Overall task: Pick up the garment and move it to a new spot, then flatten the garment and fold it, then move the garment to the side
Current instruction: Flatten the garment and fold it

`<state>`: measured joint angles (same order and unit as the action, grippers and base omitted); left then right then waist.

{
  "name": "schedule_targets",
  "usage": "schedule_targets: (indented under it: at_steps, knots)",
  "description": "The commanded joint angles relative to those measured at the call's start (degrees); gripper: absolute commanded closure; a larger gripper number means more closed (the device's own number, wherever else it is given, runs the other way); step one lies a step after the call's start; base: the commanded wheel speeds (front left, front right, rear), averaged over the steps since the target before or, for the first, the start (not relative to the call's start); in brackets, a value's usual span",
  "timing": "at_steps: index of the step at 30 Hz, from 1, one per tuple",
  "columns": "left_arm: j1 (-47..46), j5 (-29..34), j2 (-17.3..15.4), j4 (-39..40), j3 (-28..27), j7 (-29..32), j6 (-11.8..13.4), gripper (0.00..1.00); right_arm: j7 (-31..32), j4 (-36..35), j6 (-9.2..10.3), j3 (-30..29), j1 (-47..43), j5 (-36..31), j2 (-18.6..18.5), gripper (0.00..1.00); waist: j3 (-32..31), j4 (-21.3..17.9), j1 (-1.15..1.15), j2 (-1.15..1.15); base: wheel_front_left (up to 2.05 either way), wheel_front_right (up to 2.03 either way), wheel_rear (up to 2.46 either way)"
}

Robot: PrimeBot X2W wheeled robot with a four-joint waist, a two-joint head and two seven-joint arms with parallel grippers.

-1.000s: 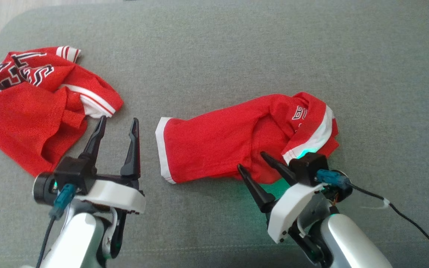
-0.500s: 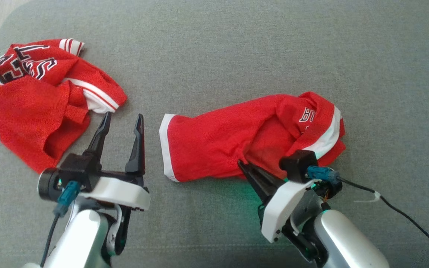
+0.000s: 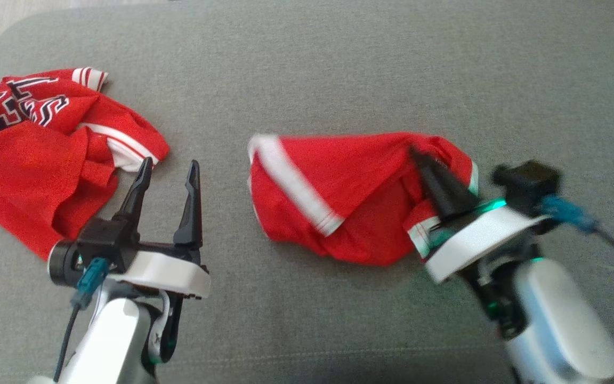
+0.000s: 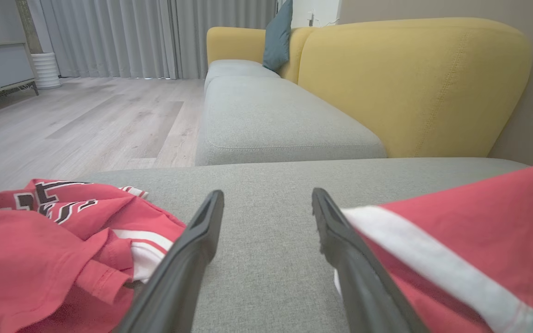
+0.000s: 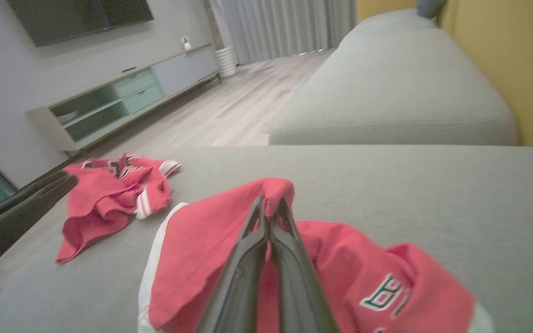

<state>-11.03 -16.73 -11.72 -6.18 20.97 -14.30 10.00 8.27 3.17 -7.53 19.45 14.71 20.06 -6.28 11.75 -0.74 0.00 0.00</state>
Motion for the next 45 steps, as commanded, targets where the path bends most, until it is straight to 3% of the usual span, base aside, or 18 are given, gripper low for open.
schedule_targets:
  at_steps: [1, 6, 12, 19, 20, 21, 33, 45]
  knots:
    - [-1.90, 0.36, -0.52, 1.48, -2.57, -0.70, -0.50, 0.00, 0.29, -3.00, 0.04, -1.43, 0.60, -0.55, -0.29, 1.00, -0.16, -0.25, 0.00, 0.00, 0.00, 0.00, 0.00]
    - [-1.68, 0.68, -0.30, 1.54, -2.60, -0.70, -0.90, 0.00, 2.16, -6.03, 0.04, -11.52, -3.63, -0.71, -0.98, 1.00, -0.26, -0.66, 0.00, 0.00, 0.00, 0.00, 0.00]
    - [-1.61, 0.86, 0.03, 1.58, -2.66, -0.70, -1.32, 0.00, 7.22, -4.33, 0.04, -22.85, -9.64, -1.05, -0.52, 1.00, -0.02, -1.00, 0.00, 0.00, 0.00, 0.00, 0.00]
    - [-1.82, 1.16, 0.05, 1.30, -2.96, -0.70, -1.66, 0.00, 8.75, -0.92, 0.04, -26.87, -11.40, -0.84, 1.16, 1.00, 0.29, -1.31, 0.00, 0.00, 0.00, 0.00, 0.00]
    - [-1.79, 1.21, 0.08, 1.26, -2.95, -0.70, -1.68, 0.00, 8.28, -0.71, 0.04, -26.79, -11.31, -1.12, 1.15, 0.69, 0.27, -1.30, 0.00, 0.00, 0.00, 0.00, 0.00]
    - [-1.78, 1.25, 0.11, 1.22, -2.95, -0.70, -1.71, 0.00, 7.61, -0.64, 0.04, -26.58, -11.20, -1.13, 1.18, 0.00, 0.24, -1.28, 0.00, 0.00, 0.00, 0.00, 0.00]
    - [-0.69, 1.30, -0.18, 1.16, -3.50, -0.70, -1.73, 0.00, -8.90, -7.22, 0.04, -22.39, -8.58, -11.50, -2.19, 0.00, -1.47, -1.41, 0.00, 0.00, 0.00, 0.00, 0.00]
    - [1.23, 1.01, -1.12, 1.42, -3.81, -0.64, -1.12, 0.00, -9.20, -9.10, 0.04, -15.17, -12.11, -11.16, 0.31, 0.00, -4.02, -1.42, 0.00, 0.00, 0.00, 0.00, 0.00]
